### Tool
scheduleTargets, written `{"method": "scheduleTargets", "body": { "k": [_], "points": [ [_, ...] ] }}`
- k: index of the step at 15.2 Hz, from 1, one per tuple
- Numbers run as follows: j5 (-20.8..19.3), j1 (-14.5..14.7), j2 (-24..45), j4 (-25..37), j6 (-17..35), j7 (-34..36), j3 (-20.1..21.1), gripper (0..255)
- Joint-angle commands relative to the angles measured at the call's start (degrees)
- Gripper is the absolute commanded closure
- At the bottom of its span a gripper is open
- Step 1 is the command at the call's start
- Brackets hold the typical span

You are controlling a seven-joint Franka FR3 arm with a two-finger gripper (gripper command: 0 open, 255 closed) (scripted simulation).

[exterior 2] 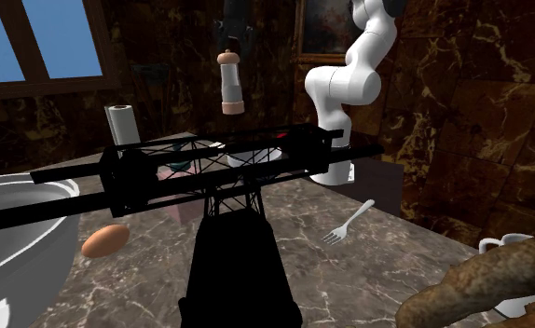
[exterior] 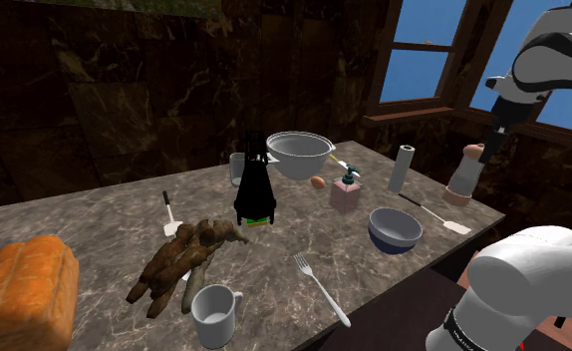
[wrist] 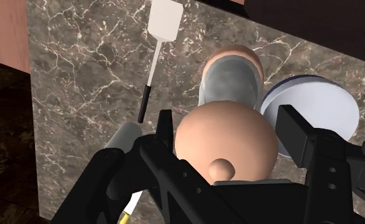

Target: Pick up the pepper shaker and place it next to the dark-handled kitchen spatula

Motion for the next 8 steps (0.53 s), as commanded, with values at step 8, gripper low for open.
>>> {"method": "scheduleTargets", "body": {
  "k": [8],
  "points": [
    [-2.55, -1.12, -1.25, -7.11, 5.86, 1.02, -2.48, 255]
  ]
}}
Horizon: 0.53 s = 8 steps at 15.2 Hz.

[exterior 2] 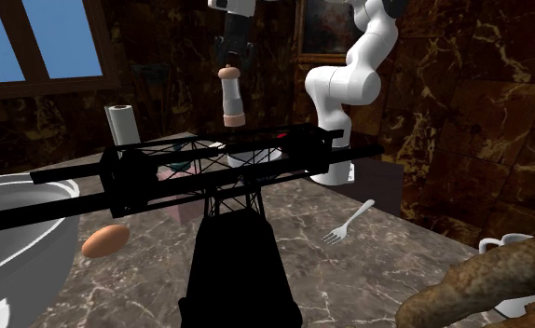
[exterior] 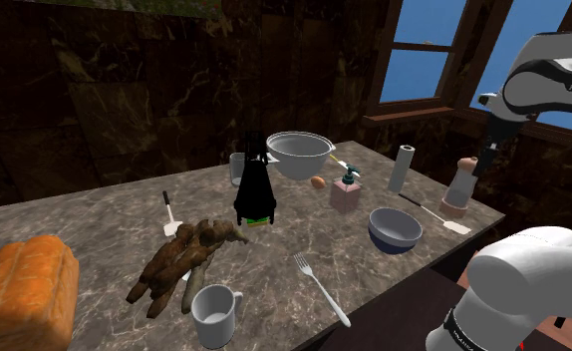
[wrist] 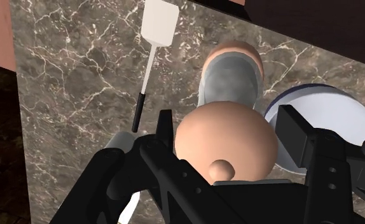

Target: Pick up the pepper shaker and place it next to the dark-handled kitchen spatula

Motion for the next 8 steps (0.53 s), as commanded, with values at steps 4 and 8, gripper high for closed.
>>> {"method": "scheduleTargets", "body": {
  "k": [4, 8],
  "points": [
    [-1.59, -0.66, -0.32, -3.76, 3.42, 0.62, -1.52, 255],
    [-3.03, -1.21, -0.24, -6.56, 6.27, 1.06, -2.94, 255]
  ]
}}
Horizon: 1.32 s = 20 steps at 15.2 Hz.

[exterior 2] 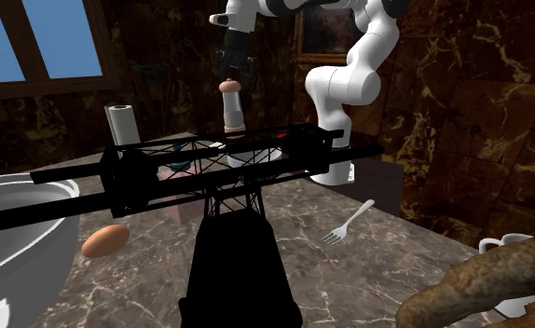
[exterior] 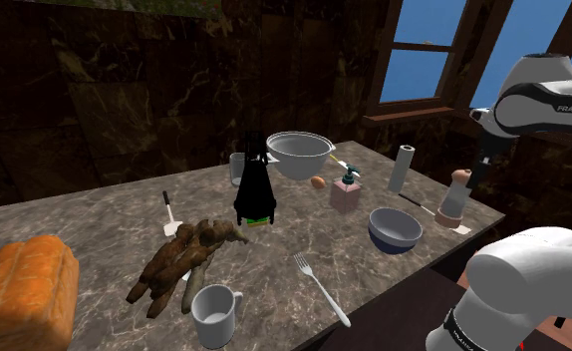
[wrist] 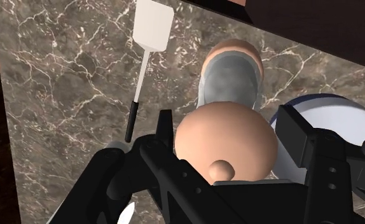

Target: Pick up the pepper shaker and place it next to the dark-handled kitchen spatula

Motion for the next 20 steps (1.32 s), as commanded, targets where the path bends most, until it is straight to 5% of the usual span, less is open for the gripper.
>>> {"method": "scheduleTargets", "body": {
  "k": [1, 13, 20],
  "points": [
    [-0.87, -0.35, 0.04, -1.62, 1.68, 0.25, -0.84, 255],
    [-6.44, -2.00, 2.86, -9.26, 11.94, 1.86, -6.30, 255],
    [-6.45, -2.00, 2.85, -9.26, 11.94, 1.87, -6.31, 255]
  ]
}}
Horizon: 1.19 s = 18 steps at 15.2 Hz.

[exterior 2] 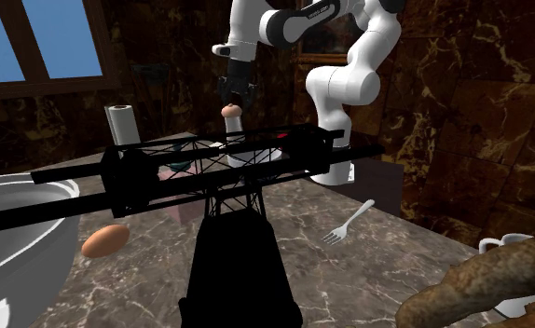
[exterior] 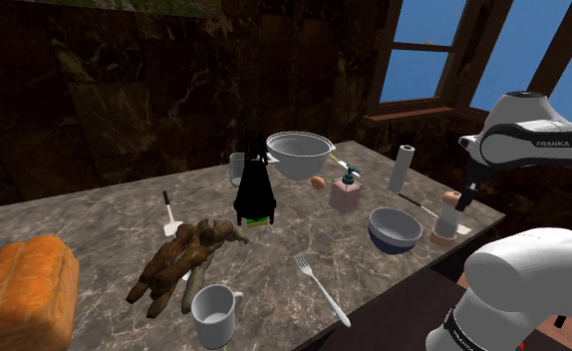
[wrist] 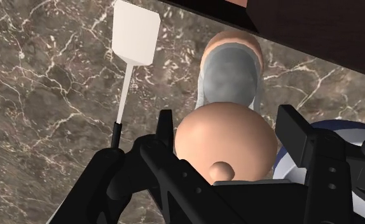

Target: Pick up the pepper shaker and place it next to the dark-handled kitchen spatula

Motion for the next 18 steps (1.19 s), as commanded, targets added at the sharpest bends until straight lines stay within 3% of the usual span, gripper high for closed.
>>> {"method": "scheduleTargets", "body": {
  "k": [1, 2, 7, 11, 18],
  "points": [
    [-0.01, 0.00, 0.00, 0.00, 0.01, 0.01, 0.00, 255],
    [-0.01, 0.00, 0.00, 0.00, 0.01, 0.01, 0.00, 0],
    [0.00, 0.00, 0.00, -0.01, 0.01, 0.01, 0.00, 0],
    [4.51, 0.58, -4.21, 4.32, -8.68, -0.94, 5.12, 0],
    [4.52, 0.56, -4.20, 4.32, -8.67, -0.96, 5.13, 0]
  ]
}}
